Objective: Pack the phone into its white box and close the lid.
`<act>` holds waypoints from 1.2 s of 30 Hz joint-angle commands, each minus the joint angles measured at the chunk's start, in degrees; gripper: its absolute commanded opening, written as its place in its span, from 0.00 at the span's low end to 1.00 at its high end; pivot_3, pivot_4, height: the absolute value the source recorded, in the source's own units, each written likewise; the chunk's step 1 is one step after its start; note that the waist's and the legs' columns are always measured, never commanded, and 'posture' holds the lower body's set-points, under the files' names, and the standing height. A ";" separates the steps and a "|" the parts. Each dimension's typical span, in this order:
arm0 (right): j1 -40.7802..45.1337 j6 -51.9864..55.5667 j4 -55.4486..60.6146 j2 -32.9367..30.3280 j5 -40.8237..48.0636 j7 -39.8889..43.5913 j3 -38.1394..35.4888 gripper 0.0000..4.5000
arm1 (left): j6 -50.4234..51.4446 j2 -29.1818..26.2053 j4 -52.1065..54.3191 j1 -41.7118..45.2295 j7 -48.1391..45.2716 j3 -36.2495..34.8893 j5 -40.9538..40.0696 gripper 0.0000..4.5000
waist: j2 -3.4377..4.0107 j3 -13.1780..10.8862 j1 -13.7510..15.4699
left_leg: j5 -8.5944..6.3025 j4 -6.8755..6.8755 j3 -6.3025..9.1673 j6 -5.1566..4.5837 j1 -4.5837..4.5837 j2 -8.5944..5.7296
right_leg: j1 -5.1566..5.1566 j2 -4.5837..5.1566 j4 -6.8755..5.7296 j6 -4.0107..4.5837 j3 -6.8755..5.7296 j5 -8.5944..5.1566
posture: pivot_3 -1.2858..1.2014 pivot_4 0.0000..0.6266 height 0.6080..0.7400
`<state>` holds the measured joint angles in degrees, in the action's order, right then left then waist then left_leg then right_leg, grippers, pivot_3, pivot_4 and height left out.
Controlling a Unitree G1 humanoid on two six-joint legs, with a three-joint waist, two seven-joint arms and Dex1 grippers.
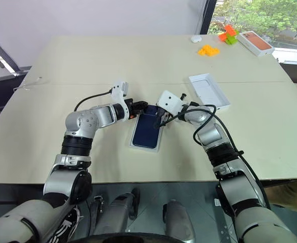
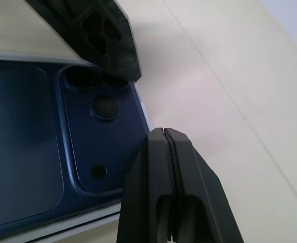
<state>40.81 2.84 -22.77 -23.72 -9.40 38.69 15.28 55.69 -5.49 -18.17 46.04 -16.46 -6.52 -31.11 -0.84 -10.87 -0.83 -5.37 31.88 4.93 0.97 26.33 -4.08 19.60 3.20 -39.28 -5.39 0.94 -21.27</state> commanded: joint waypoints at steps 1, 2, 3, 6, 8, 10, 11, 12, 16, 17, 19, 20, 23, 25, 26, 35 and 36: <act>-0.47 -1.82 1.23 -1.13 -1.73 0.74 1.02 0.00 | 1.16 -0.16 2.40 -1.48 -0.92 1.14 0.39 0.00 | 0.01 0.01 0.02 | 0.00 0.00 0.00 0.00 -0.02 0.00 | -0.02 0.00 -0.01 0.00 0.00 0.00 | 0.52 0.24 1.00; -0.84 -2.29 1.41 -1.68 -2.41 1.24 1.54 0.00 | 1.76 -0.43 3.00 -2.04 -1.11 1.59 0.53 0.00 | 0.01 0.01 0.02 | 0.00 0.01 0.01 0.00 -0.04 0.00 | -0.04 -0.01 -0.02 0.00 0.00 0.00 | 0.52 0.24 1.00; -1.26 -2.83 1.77 -2.09 -2.58 1.92 1.83 0.00 | 2.51 -0.72 3.63 -2.56 -1.27 2.07 0.64 0.00 | 0.01 0.01 0.02 | 0.00 0.01 0.01 0.00 -0.05 0.00 | -0.05 -0.01 -0.02 0.00 0.00 0.00 | 0.52 0.24 1.00; -2.56 -2.91 4.26 -2.82 -0.94 5.35 1.86 0.00 | 3.74 -0.82 5.99 -3.90 -1.48 2.21 0.37 0.00 | 0.03 0.02 0.03 | -0.03 0.03 0.01 -0.04 -0.12 0.00 | -0.13 -0.01 -0.03 0.00 0.00 0.00 | 0.52 0.24 1.00; -3.00 -2.35 5.31 -2.95 -0.62 6.31 1.61 0.00 | 6.27 -0.49 7.51 -4.31 -1.12 1.31 -0.72 0.00 | 0.03 0.02 0.03 | -0.14 0.03 0.02 -0.20 -0.20 0.00 | -0.20 -0.01 -0.03 0.00 0.00 0.00 | 0.52 0.24 1.00; -3.11 -2.27 5.82 -2.91 -0.68 6.80 1.34 0.00 | 5.36 -0.05 8.65 -4.56 -0.89 0.68 -0.58 0.00 | 0.03 0.02 0.02 | -0.15 0.03 0.03 -0.20 -0.25 0.00 | -0.23 -0.01 -0.03 0.00 0.00 0.00 | 0.52 0.24 1.00; -2.93 -2.12 5.80 -2.66 -0.76 6.51 1.04 0.00 | 4.75 -0.28 8.67 -4.46 -0.17 0.97 0.50 0.00 | 0.03 0.02 -0.02 | -0.15 0.03 0.03 -0.20 -0.27 0.00 | -0.25 -0.01 -0.03 0.00 0.00 0.00 | 0.52 0.24 1.00; -2.76 -1.94 5.80 -2.35 -0.60 6.25 0.64 0.00 | 3.99 -0.32 8.64 -4.31 0.26 0.92 1.11 0.00 | 0.03 0.02 -0.03 | -0.15 0.03 0.03 -0.20 -0.27 0.00 | -0.25 -0.01 -0.03 0.00 0.01 0.00 | 0.52 0.24 1.00; -3.54 0.41 10.20 -1.97 5.76 10.35 -2.13 0.00 | 6.46 0.13 13.23 -3.51 -0.23 -2.13 -3.06 0.00 | 0.02 0.01 0.00 | -0.14 0.02 0.03 -0.19 -0.28 0.01 | -0.22 -0.01 -0.05 0.01 0.01 0.00 | 0.52 0.24 1.00; -4.13 1.36 12.01 -2.22 7.75 11.68 -2.87 0.00 | 7.79 -0.11 15.50 -3.88 -1.14 -2.31 -4.55 0.00 | 0.01 -0.01 0.02 | -0.15 0.01 0.03 -0.20 -0.26 0.01 | -0.21 -0.01 -0.05 0.00 0.01 0.00 | 0.52 0.24 1.00; -5.92 4.51 15.96 -3.05 11.73 15.18 -3.73 0.00 | 9.75 -1.77 19.34 -5.35 -3.28 -0.51 -5.62 0.00 | 0.02 0.00 0.02 | -0.14 0.00 0.04 -0.20 -0.13 0.01 | -0.12 0.00 -0.02 0.00 0.00 0.00 | 0.52 0.24 1.00; -6.89 4.95 17.56 -3.41 12.78 16.19 -3.81 0.00 | 10.61 -2.43 20.71 -6.06 -4.12 0.08 -6.16 0.00 | 0.02 0.00 0.03 | -0.15 0.00 0.03 -0.20 -0.12 0.01 | -0.12 0.00 0.01 0.00 0.01 0.00 | 0.52 0.24 1.00; -9.99 6.59 21.49 -4.27 13.47 17.42 -2.92 0.00 | 12.33 -4.22 23.33 -8.43 -5.62 1.60 -6.72 0.00 | 0.03 0.01 0.07 | -0.16 -0.04 0.04 -0.20 -0.13 0.01 | -0.15 0.00 0.06 0.00 0.00 0.00 | 0.52 0.24 1.00; -11.69 5.61 22.13 -4.78 11.18 16.52 -1.30 0.00 | 12.05 -5.73 24.01 -10.37 -6.42 3.89 -5.63 0.00 | 0.04 0.01 0.10 | -0.18 -0.03 0.04 -0.18 -0.15 0.01 | -0.15 0.00 0.05 0.00 0.00 0.00 | 0.52 0.24 1.00; -12.18 4.98 21.83 -4.97 9.68 15.84 -0.41 0.00 | 12.33 -6.11 23.85 -11.16 -6.40 4.65 -5.26 0.00 | 0.04 0.01 0.02 | -0.20 -0.03 0.04 -0.15 -0.15 0.01 | -0.15 0.00 0.05 0.01 0.01 0.00 | 0.52 0.24 1.00; -9.98 5.70 19.53 -4.00 9.24 12.77 -2.06 0.00 | 11.45 -4.75 23.54 -10.77 -3.22 0.67 -5.76 0.00 | 0.04 0.02 0.18 | -0.26 0.01 0.07 -0.09 -0.35 0.01 | -0.15 0.04 0.11 0.04 0.02 0.00 | 0.52 0.24 1.00; -9.84 5.25 19.43 -4.28 9.63 13.01 -2.42 0.00 | 11.39 -5.44 23.47 -10.49 -3.27 0.41 -5.48 0.00 | 0.03 0.01 0.17 | -0.26 0.01 0.07 -0.09 -0.34 0.01 | -0.14 0.04 0.11 0.04 0.02 0.00 | 0.52 0.24 1.00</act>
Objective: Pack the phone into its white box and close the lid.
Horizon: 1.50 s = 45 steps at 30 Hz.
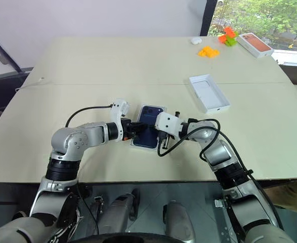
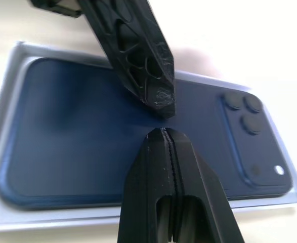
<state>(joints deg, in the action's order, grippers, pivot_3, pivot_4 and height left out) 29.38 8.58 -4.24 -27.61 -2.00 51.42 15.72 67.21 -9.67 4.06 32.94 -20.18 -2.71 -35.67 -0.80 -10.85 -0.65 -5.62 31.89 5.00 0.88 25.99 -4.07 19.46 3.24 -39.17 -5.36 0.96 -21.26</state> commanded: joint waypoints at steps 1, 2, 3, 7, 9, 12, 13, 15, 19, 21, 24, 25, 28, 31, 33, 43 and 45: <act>1.84 0.41 0.85 -1.01 3.50 0.86 -4.11 0.00 | 0.23 -3.06 1.75 2.47 -0.61 -3.21 -0.81 0.00 | -0.01 0.00 -0.01 | 0.00 -0.01 0.00 0.00 0.02 0.00 | 0.00 0.00 0.00 0.00 -0.01 0.00 | 0.52 0.24 1.00; 2.02 1.18 0.83 -1.44 4.43 1.26 -4.98 0.00 | 0.51 -4.34 2.12 2.35 -1.40 -3.05 -0.85 0.00 | 0.00 0.00 -0.06 | 0.00 -0.03 0.01 0.00 0.02 0.00 | 0.00 -0.01 0.00 -0.01 -0.02 0.00 | 0.52 0.24 1.00; 1.92 0.71 0.31 -2.72 4.49 1.87 -5.59 0.00 | 0.21 -6.13 2.97 1.60 -2.19 -2.56 -0.48 0.00 | 0.00 0.00 -0.11 | 0.00 -0.07 -0.02 0.00 0.02 0.00 | -0.02 -0.01 0.00 -0.01 0.00 0.00 | 0.52 0.24 1.00; 1.14 -2.86 -2.09 -6.98 3.08 2.90 -6.08 0.00 | -1.05 -9.99 4.10 -1.09 -3.95 -2.21 -0.06 0.00 | 0.01 0.00 -0.03 | 0.03 -0.28 -0.10 -0.07 0.04 -0.01 | -0.04 0.02 0.10 -0.02 0.06 -0.01 | 0.52 0.24 1.00; 0.66 -4.35 -3.75 -8.43 1.74 2.31 -5.78 0.00 | -2.69 -11.00 3.86 -2.25 -4.14 -1.24 1.13 0.00 | 0.00 -0.01 0.02 | 0.04 -0.33 -0.10 -0.08 0.05 0.00 | -0.02 0.02 0.11 -0.01 0.06 -0.01 | 0.52 0.24 1.00; -0.08 -5.99 -5.73 -9.44 0.66 2.11 -5.70 0.00 | -4.75 -12.28 3.08 -3.47 -4.47 1.06 3.51 0.00 | 0.00 -0.01 0.04 | 0.04 -0.33 -0.09 -0.07 0.05 0.00 | -0.04 0.02 0.11 -0.01 0.06 -0.01 | 0.52 0.24 1.00; -0.40 -6.59 -5.81 -9.31 0.08 1.80 -5.33 0.00 | -5.17 -11.78 2.39 -3.68 -4.65 1.72 3.71 0.00 | 0.00 -0.01 0.03 | 0.03 -0.32 -0.11 -0.06 0.05 0.00 | -0.04 0.03 0.11 -0.01 0.07 -0.01 | 0.52 0.24 1.00; -1.13 -7.46 -5.50 -8.74 -1.52 1.24 -3.86 0.00 | -4.45 -10.59 0.81 -3.67 -4.89 3.63 3.89 0.00 | 0.00 -0.01 0.04 | 0.01 -0.31 -0.13 -0.03 0.05 -0.01 | -0.04 0.05 0.11 -0.01 0.08 -0.01 | 0.52 0.24 1.00; -1.60 -7.97 -4.65 -6.84 -2.77 0.02 -2.29 0.00 | -6.26 -9.38 -2.35 -2.82 -6.32 6.82 5.83 0.00 | 0.02 0.00 0.02 | 0.01 -0.28 -0.10 -0.03 0.04 -0.01 | -0.04 0.04 0.11 -0.01 0.07 -0.01 | 0.52 0.24 1.00; -1.42 -7.93 -4.32 -6.27 -3.18 -0.40 -2.01 0.00 | -6.75 -8.37 -3.40 -2.22 -6.75 7.32 6.05 0.00 | 0.06 0.03 0.08 | 0.01 -0.27 -0.11 -0.03 0.04 -0.01 | -0.06 0.04 0.10 -0.01 0.07 -0.01 | 0.52 0.24 1.00; -0.93 -7.86 -4.62 -6.36 -3.26 -0.76 -2.48 0.00 | -7.60 -6.26 -4.69 -0.95 -6.82 8.96 7.01 0.00 | 0.06 0.03 0.51 | 0.00 -0.18 -0.08 -0.04 0.04 -0.02 | -0.01 0.05 0.12 -0.01 0.02 -0.01 | 0.52 0.24 1.00; -0.75 -7.74 -4.84 -6.70 -3.11 -0.79 -2.98 0.00 | -7.71 -5.56 -4.79 -0.64 -7.02 9.87 7.42 0.00 | 0.06 0.03 0.65 | -0.01 -0.16 -0.08 -0.04 0.04 -0.03 | 0.00 0.06 0.12 -0.01 0.02 -0.01 | 0.52 0.24 1.00; -0.37 -8.54 -5.87 -8.44 -3.35 -0.62 -3.80 0.00 | -8.43 -3.17 -5.74 0.35 -7.63 11.20 8.10 0.00 | 0.07 0.03 1.35 | -0.02 -0.10 -0.08 -0.04 0.04 -0.04 | -0.01 0.07 0.12 -0.01 0.02 -0.01 | 0.52 0.24 1.00; -0.22 -8.94 -6.92 -9.81 -3.12 -0.48 -4.52 0.00 | -8.96 0.07 -8.61 2.27 -7.30 11.36 8.75 0.00 | 0.07 0.03 1.80 | -0.05 -0.01 -0.04 -0.08 0.04 -0.07 | -0.06 0.11 0.14 0.00 -0.06 -0.01 | 0.52 0.24 1.00; -0.29 -9.53 -7.68 -10.66 -3.25 -0.49 -4.87 0.00 | -10.26 1.43 -9.93 3.31 -7.92 12.67 10.06 0.00 | 0.07 0.03 1.66 | -0.06 0.03 -0.05 -0.11 0.04 -0.09 | -0.09 0.13 0.20 0.00 -0.05 -0.01 | 0.52 0.24 1.00; -1.71 -13.18 -12.31 -16.26 -3.96 0.02 -7.42 0.00 | -15.94 10.00 -21.15 10.78 -10.64 14.73 14.01 0.00 | 0.08 0.04 1.43 | -0.01 0.04 -0.07 -0.24 0.27 -0.11 | -0.12 0.14 0.20 -0.05 -0.09 -0.01 | 0.52 0.24 1.00; -1.67 -13.61 -13.29 -16.83 -3.93 0.01 -7.82 0.00 | -16.66 10.85 -22.47 11.44 -11.06 14.85 14.65 0.00 | 0.08 0.04 1.39 | 0.00 0.04 -0.06 -0.26 0.29 -0.11 | -0.13 0.14 0.20 -0.07 -0.12 -0.03 | 0.52 0.24 1.00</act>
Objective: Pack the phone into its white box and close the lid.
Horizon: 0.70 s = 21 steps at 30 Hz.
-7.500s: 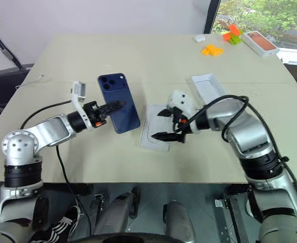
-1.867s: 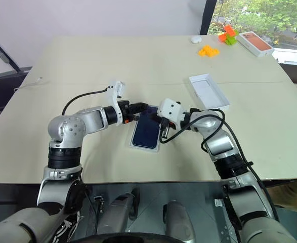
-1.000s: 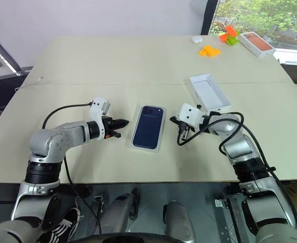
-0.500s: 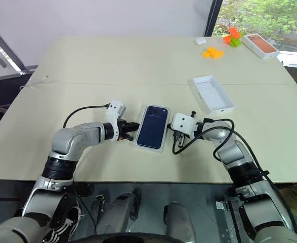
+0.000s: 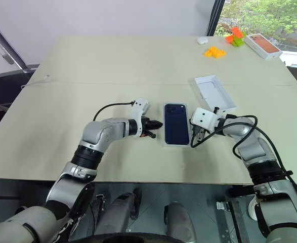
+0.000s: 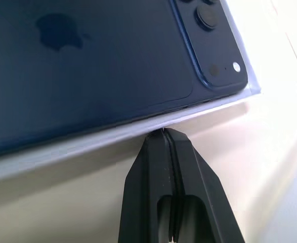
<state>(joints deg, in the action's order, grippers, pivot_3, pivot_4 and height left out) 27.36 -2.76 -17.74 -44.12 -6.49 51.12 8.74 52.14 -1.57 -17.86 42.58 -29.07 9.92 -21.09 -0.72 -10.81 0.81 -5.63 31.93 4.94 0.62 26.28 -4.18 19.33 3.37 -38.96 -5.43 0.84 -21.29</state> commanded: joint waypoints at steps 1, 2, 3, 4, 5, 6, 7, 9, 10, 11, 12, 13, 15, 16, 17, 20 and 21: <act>0.14 -2.60 0.10 -0.78 0.67 0.50 -1.18 0.00 | -2.72 3.43 -1.75 2.26 -2.18 2.34 0.69 0.00 | 0.01 -0.01 -0.12 | 0.00 0.00 0.00 -0.01 0.01 0.00 | 0.00 0.00 0.00 0.00 0.00 0.00 | 0.52 0.24 1.00; -0.09 -2.91 0.01 -1.16 0.84 0.73 -1.51 0.00 | -3.73 4.08 -2.86 2.68 -2.36 2.48 1.23 0.00 | 0.01 0.00 -0.14 | 0.00 0.00 -0.01 -0.01 0.01 0.00 | 0.01 0.00 0.00 0.00 0.00 0.00 | 0.52 0.24 1.00; -0.24 -3.23 -0.20 -1.49 0.86 0.69 -1.79 0.00 | -3.66 4.84 -4.02 3.21 -2.34 2.12 1.32 0.00 | 0.01 0.00 -0.13 | 0.00 0.00 -0.01 -0.01 0.01 0.00 | 0.02 0.00 0.00 -0.01 0.00 0.00 | 0.52 0.24 1.00; -0.32 -3.51 -0.66 -2.01 0.76 0.81 -1.97 0.00 | -3.91 5.63 -5.00 3.74 -2.53 1.82 1.44 0.00 | 0.01 0.00 -0.09 | 0.00 0.01 0.00 -0.01 0.01 0.00 | 0.01 0.00 0.00 0.00 0.00 0.00 | 0.52 0.24 1.00; -0.27 -3.49 -1.41 -2.59 0.80 1.18 -2.16 0.00 | -4.85 6.09 -5.66 4.17 -3.14 2.47 2.05 0.00 | 0.01 0.00 -0.10 | 0.00 0.02 0.00 -0.01 0.01 0.00 | 0.00 0.00 0.00 -0.01 -0.01 0.00 | 0.52 0.24 1.00; -0.14 -3.80 -2.13 -2.98 0.55 1.02 -2.26 0.00 | -5.09 6.54 -6.28 4.50 -3.28 2.70 2.36 0.00 | 0.01 0.00 -0.10 | 0.00 0.03 0.00 -0.01 0.01 0.00 | 0.00 0.00 0.00 -0.01 -0.01 0.00 | 0.52 0.24 1.00; -0.02 -4.17 -2.72 -3.25 0.21 0.75 -2.30 0.00 | -5.08 6.99 -6.94 4.84 -3.28 2.71 2.59 0.00 | 0.01 -0.01 -0.09 | -0.01 0.05 -0.01 -0.02 0.01 -0.01 | -0.02 0.00 0.00 -0.01 -0.01 0.00 | 0.52 0.24 1.00; -0.59 -4.00 -2.08 -3.62 0.78 1.95 -2.24 0.00 | -6.54 7.39 -8.24 5.41 -3.80 3.06 3.79 0.00 | 0.01 0.00 -0.10 | -0.01 0.06 -0.02 -0.04 0.02 -0.02 | -0.02 0.02 0.00 -0.01 -0.01 0.00 | 0.52 0.24 1.00; -0.81 -3.83 -1.77 -3.66 0.96 2.15 -2.33 0.00 | -6.30 7.62 -8.84 5.75 -4.01 2.73 3.91 0.00 | 0.01 0.00 -0.10 | -0.01 0.06 -0.02 -0.04 0.02 -0.02 | -0.02 0.02 0.00 -0.01 0.00 0.00 | 0.52 0.24 1.00; -0.70 -4.12 -1.99 -3.59 0.69 1.68 -2.44 0.00 | -6.21 7.78 -9.04 5.95 -4.52 2.42 3.77 0.00 | 0.01 0.00 -0.11 | -0.01 0.06 -0.01 -0.04 0.02 -0.02 | -0.01 0.01 0.00 -0.01 -0.01 -0.01 | 0.52 0.24 1.00; -0.49 -4.32 -2.47 -3.54 0.30 1.13 -2.55 0.00 | -6.19 7.85 -8.97 5.95 -4.94 2.31 3.74 0.00 | 0.02 0.00 -0.17 | -0.01 0.06 0.00 -0.04 0.02 -0.01 | -0.01 0.01 0.00 -0.01 -0.02 0.00 | 0.52 0.24 1.00; -0.30 -4.42 -2.93 -3.59 -0.08 0.78 -2.60 0.00 | -6.30 7.82 -8.79 5.84 -5.24 2.46 3.90 0.00 | 0.02 0.00 -0.21 | -0.01 0.04 -0.01 -0.04 0.02 -0.01 | 0.00 0.01 0.00 -0.01 -0.01 -0.01 | 0.52 0.24 1.00; -0.17 -4.44 -3.27 -3.71 -0.19 0.81 -2.66 0.00 | -5.61 7.85 -8.60 5.50 -5.24 2.52 4.03 0.00 | 0.02 0.00 -0.24 | -0.01 0.04 -0.01 -0.04 0.02 -0.01 | 0.00 0.01 0.00 -0.02 -0.01 -0.01 | 0.52 0.24 1.00; -0.28 -4.25 -3.06 -3.76 -0.06 1.09 -2.63 0.00 | -6.26 7.83 -8.56 5.31 -5.08 2.63 4.39 0.00 | 0.02 0.00 -0.24 | -0.01 0.04 0.00 -0.04 0.02 -0.01 | 0.00 0.01 0.00 -0.02 -0.01 -0.01 | 0.52 0.24 1.00; -0.45 -4.32 -2.72 -3.73 -0.05 1.25 -2.54 0.00 | -6.17 8.01 -9.25 5.52 -4.25 1.82 4.38 0.00 | 0.02 0.00 -0.23 | -0.01 0.04 0.00 -0.04 0.02 -0.01 | 0.01 0.01 0.00 -0.02 -0.01 -0.01 | 0.52 0.24 1.00; -0.58 -3.90 -2.25 -3.50 0.17 1.76 -2.53 0.00 | -6.97 8.13 -10.04 5.90 -3.46 0.91 4.89 0.00 | 0.03 0.00 -0.20 | -0.01 0.06 0.00 -0.04 0.02 -0.01 | -0.01 0.01 0.00 -0.02 -0.01 -0.01 | 0.52 0.24 1.00; -0.48 -3.66 -2.22 -3.44 0.31 1.95 -2.58 0.00 | -7.60 8.00 -9.86 5.89 -3.77 1.13 5.19 0.00 | 0.03 0.00 -0.21 | -0.01 0.07 0.00 -0.04 0.01 -0.01 | -0.01 0.01 -0.01 -0.02 -0.01 -0.01 | 0.52 0.24 1.00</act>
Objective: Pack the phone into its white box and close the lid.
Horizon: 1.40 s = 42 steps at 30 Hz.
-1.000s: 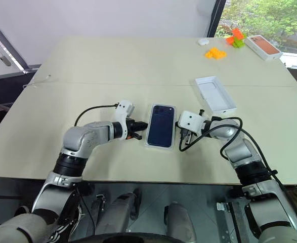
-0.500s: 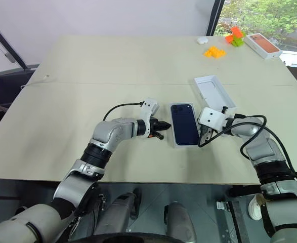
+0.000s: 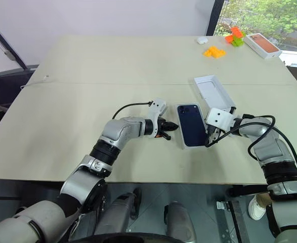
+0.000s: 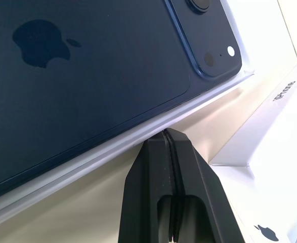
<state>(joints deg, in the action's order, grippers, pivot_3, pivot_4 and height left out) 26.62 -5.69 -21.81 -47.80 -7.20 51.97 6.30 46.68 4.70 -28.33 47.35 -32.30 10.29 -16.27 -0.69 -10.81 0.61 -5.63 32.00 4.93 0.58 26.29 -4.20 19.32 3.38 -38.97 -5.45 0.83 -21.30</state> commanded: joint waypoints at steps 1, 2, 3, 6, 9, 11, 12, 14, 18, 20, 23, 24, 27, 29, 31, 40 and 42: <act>0.63 -0.39 1.95 0.36 1.13 1.25 -0.16 0.00 | -1.83 1.54 0.73 1.30 -0.56 0.20 0.10 0.00 | 0.00 0.00 -0.03 | 0.00 0.00 0.00 0.00 0.00 0.00 | -0.01 0.00 0.00 0.00 0.00 0.00 | 0.52 0.24 1.00; 0.88 0.03 2.12 0.30 1.28 1.81 -0.07 0.00 | -2.32 1.24 0.82 1.42 -0.67 -0.15 0.13 0.00 | 0.00 0.00 -0.03 | 0.00 0.01 0.00 0.00 0.00 0.00 | 0.00 0.00 -0.01 0.00 0.00 0.00 | 0.52 0.24 1.00; 1.03 0.27 2.24 0.23 1.37 2.22 -0.03 0.00 | -2.65 1.09 0.85 1.50 -0.72 -0.43 0.18 0.00 | 0.00 0.00 -0.04 | 0.00 0.01 0.00 0.00 0.00 0.00 | 0.00 0.00 -0.01 0.00 0.00 0.00 | 0.52 0.24 1.00; 2.18 0.18 1.48 0.04 1.22 2.64 -0.27 0.00 | -2.33 0.90 1.37 1.43 -0.36 -1.12 0.31 0.00 | 0.01 0.00 -0.08 | 0.00 0.00 0.00 0.00 0.00 0.00 | 0.00 0.00 -0.01 0.00 0.00 0.00 | 0.52 0.24 1.00; 3.67 -0.50 0.30 -0.04 0.52 2.36 -0.43 0.00 | -0.60 0.70 4.42 0.59 -1.49 -0.99 -0.68 0.00 | 0.05 -0.03 -0.21 | 0.00 -0.02 0.00 0.00 0.00 0.00 | 0.03 -0.01 -0.01 0.00 0.00 0.00 | 0.52 0.24 1.00; 4.69 -1.02 -0.32 -0.22 0.56 2.77 -0.53 0.00 | 1.08 0.73 5.99 0.23 -0.95 -1.37 -1.12 0.00 | 0.10 -0.06 -0.24 | 0.00 -0.03 -0.01 0.00 0.02 0.00 | 0.06 -0.01 -0.01 0.00 0.01 0.00 | 0.52 0.24 1.00; 5.32 -0.93 -0.67 -0.19 0.79 2.96 -0.71 0.00 | 1.21 0.74 6.47 0.12 -0.86 -1.62 -1.24 0.00 | 0.11 -0.06 -0.25 | 0.00 -0.03 -0.01 0.00 0.03 0.00 | 0.07 -0.02 -0.02 0.00 0.01 0.00 | 0.52 0.24 1.00; 6.40 -0.87 -1.47 -0.01 1.07 3.35 -0.86 0.00 | 2.18 0.58 7.52 -0.11 -0.99 -1.81 -1.41 0.00 | 0.12 -0.07 -0.31 | 0.01 -0.03 -0.01 0.00 0.04 0.00 | 0.08 -0.02 -0.02 0.00 0.01 0.00 | 0.52 0.24 1.00; 6.60 -1.41 -1.89 0.38 0.52 3.87 0.08 0.00 | 2.53 0.53 8.40 -0.42 -0.54 -2.09 -1.18 0.00 | 0.13 -0.07 -0.33 | 0.01 -0.02 0.00 0.00 0.04 0.01 | 0.07 -0.04 -0.02 -0.01 0.01 0.00 | 0.52 0.24 1.00; 6.47 -0.91 -1.70 0.48 0.88 4.50 0.04 0.00 | 1.91 0.56 7.35 0.10 0.48 -3.13 -1.17 0.00 | 0.13 -0.06 -0.32 | 0.01 -0.01 -0.01 0.00 0.04 0.01 | 0.06 -0.04 -0.02 -0.01 0.01 0.00 | 0.52 0.24 1.00; 6.09 -1.28 -1.35 0.07 0.44 5.13 0.13 0.00 | 2.05 0.22 5.86 0.60 0.87 -3.91 -1.31 0.00 | 0.13 -0.06 -0.33 | 0.01 0.00 -0.01 0.00 0.03 0.01 | 0.05 -0.04 -0.03 -0.01 0.01 0.00 | 0.52 0.24 1.00; 6.04 -1.41 -1.33 -0.03 0.19 5.14 0.15 0.00 | 1.93 0.11 5.42 0.73 0.92 -4.01 -1.23 0.00 | 0.14 -0.06 -0.37 | 0.01 0.01 -0.01 0.00 0.03 0.01 | 0.05 -0.04 -0.04 -0.01 0.01 0.00 | 0.52 0.24 1.00; 5.54 -1.44 -1.42 -0.32 0.10 5.65 0.07 0.00 | -0.05 -0.05 3.71 0.88 0.92 -3.60 -0.36 0.00 | 0.15 -0.05 -0.44 | 0.01 0.01 -0.01 0.00 0.02 0.01 | 0.05 -0.05 -0.07 -0.01 0.01 0.00 | 0.52 0.24 1.00; 4.43 -0.55 -0.29 -1.28 0.38 7.50 0.21 0.00 | -1.10 -0.48 3.20 0.86 0.36 -2.72 0.24 0.00 | 0.16 -0.05 -0.41 | 0.01 0.02 -0.01 0.00 0.01 0.02 | 0.04 -0.05 -0.08 -0.01 0.01 0.00 | 0.52 0.24 1.00; 3.63 0.02 0.57 -1.93 0.58 8.72 0.16 0.00 | -1.43 -0.54 3.11 1.09 0.12 -3.00 -0.08 0.00 | 0.16 -0.05 -0.38 | 0.01 0.03 -0.01 0.00 0.00 0.02 | 0.03 -0.05 -0.08 -0.01 0.01 0.00 | 0.52 0.24 1.00; 2.13 3.10 3.97 -2.42 1.59 11.45 -0.26 0.00 | -0.79 -0.40 2.96 1.76 0.13 -3.35 -0.68 0.00 | 0.18 -0.03 -1.14 | 0.01 0.04 -0.01 0.00 0.00 0.02 | 0.04 -0.05 -0.10 -0.01 0.02 0.00 | 0.52 0.24 1.00; 1.81 4.11 5.17 -2.44 2.44 12.47 -0.47 0.00 | -1.26 -0.50 2.80 1.70 0.18 -3.20 -0.41 0.00 | 0.18 -0.03 -1.20 | 0.01 0.03 -0.01 0.00 0.00 0.02 | 0.04 -0.05 -0.10 -0.01 0.02 0.00 | 0.52 0.24 1.00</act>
<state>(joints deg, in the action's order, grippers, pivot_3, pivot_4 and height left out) 28.52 -2.02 -19.50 -49.31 -6.42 63.33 6.57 45.77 4.00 -25.80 48.03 -32.18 7.15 -16.79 -0.50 -10.84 -0.59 -5.62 32.03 4.93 0.57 26.29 -4.18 19.36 3.33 -39.08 -5.46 0.84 -21.30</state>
